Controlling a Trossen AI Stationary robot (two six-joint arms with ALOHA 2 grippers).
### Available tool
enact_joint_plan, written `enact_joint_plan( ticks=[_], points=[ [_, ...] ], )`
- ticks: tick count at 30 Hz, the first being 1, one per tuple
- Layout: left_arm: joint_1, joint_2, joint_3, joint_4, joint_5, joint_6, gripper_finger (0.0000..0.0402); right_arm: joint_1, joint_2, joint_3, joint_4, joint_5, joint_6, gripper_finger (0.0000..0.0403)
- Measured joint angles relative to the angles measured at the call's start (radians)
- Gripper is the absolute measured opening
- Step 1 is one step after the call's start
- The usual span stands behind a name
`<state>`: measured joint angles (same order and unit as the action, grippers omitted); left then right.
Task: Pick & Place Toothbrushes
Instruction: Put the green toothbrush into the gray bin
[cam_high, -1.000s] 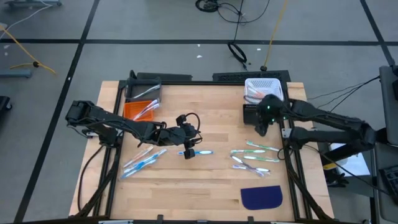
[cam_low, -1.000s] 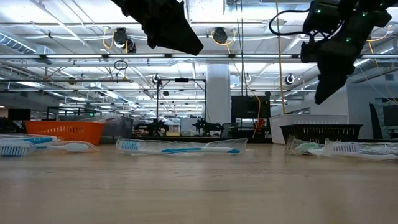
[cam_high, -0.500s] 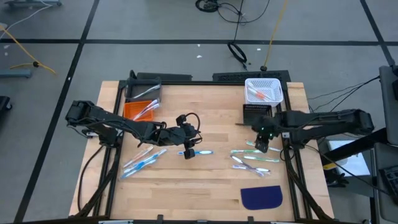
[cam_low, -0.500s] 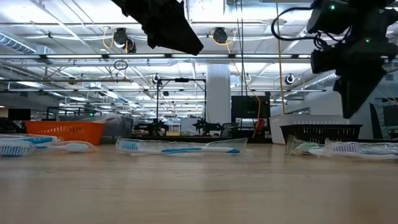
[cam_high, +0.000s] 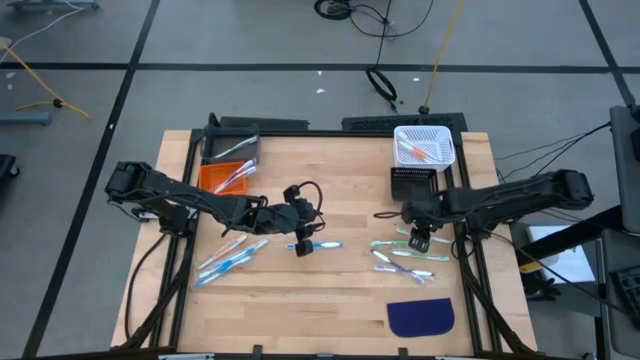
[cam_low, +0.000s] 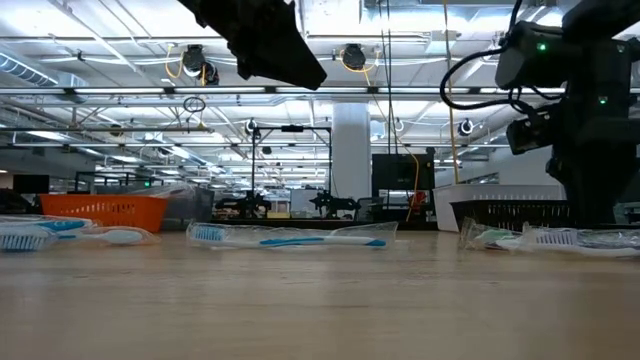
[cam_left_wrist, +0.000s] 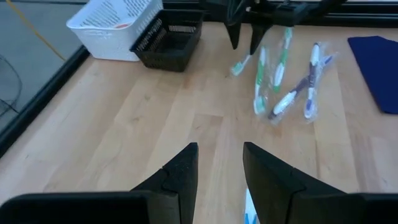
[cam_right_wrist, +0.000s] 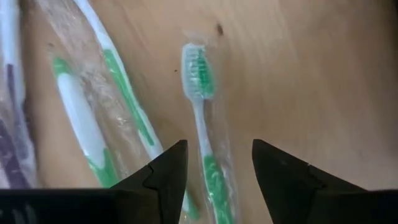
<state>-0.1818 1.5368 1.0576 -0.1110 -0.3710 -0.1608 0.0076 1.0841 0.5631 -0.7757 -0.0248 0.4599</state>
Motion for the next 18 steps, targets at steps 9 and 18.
enact_joint_plan(
  ticks=[9, 18],
  points=[
    [-0.006, 0.000, 0.000, -0.033, 0.040, -0.005, 0.0129, 0.009, 0.056, -0.085, 0.121, 0.057, -0.007, 0.0171],
    [-0.026, 0.000, 0.000, -0.052, 0.059, -0.005, 0.0129, 0.008, 0.064, -0.119, 0.128, 0.066, 0.053, 0.0101]
  ],
)
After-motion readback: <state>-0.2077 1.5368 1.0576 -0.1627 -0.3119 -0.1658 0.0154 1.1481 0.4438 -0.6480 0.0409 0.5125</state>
